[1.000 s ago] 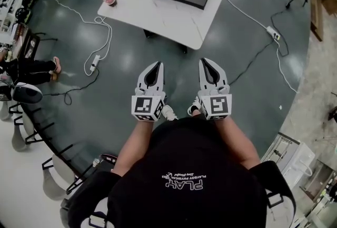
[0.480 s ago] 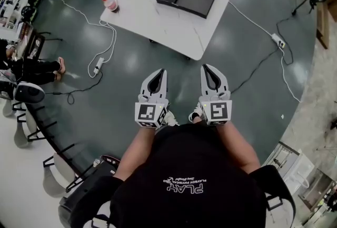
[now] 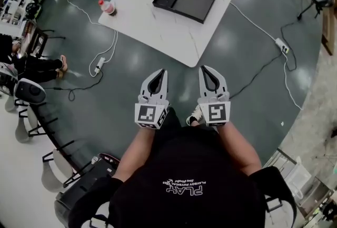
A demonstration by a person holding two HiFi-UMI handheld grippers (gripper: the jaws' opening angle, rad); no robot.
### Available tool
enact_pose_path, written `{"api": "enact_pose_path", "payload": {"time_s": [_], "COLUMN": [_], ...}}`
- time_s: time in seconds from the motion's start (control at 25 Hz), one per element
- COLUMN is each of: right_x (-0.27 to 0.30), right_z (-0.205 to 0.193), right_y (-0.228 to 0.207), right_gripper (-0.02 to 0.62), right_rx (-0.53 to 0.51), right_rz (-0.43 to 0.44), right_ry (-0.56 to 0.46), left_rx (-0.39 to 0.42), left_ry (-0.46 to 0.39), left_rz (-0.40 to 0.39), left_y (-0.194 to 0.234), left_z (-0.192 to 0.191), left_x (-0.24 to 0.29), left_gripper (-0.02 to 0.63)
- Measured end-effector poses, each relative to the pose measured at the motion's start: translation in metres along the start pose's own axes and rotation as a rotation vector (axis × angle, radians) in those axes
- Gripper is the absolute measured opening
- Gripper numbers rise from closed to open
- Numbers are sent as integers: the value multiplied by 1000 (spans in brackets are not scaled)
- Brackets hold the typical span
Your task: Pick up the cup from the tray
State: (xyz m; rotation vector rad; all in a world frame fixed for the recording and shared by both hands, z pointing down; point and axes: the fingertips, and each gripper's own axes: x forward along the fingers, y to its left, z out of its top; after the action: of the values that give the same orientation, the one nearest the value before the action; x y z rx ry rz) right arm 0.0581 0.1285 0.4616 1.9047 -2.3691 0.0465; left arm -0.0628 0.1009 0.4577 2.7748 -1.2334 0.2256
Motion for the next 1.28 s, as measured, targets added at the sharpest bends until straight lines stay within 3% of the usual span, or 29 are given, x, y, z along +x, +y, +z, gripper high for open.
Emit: {"api": "enact_pose_path", "payload": {"time_s": [0.36, 0.96, 1.28], "right_x": [43, 150, 196], "right_z": [3, 9, 18], "right_y": [-15, -9, -14], "right_gripper": [9, 11, 11], "right_rx": [-11, -13, 3], "right_rz": [-5, -12, -45], "right_ry": [7, 102, 93], "left_rx": [-9, -23, -17], "left_ry": [-2, -9, -4], "left_rz": [-30, -122, -139], "left_y": [20, 109, 150], "left_z": [3, 13, 20], "left_x": [40, 112, 146], "left_gripper": [8, 8, 8]}}
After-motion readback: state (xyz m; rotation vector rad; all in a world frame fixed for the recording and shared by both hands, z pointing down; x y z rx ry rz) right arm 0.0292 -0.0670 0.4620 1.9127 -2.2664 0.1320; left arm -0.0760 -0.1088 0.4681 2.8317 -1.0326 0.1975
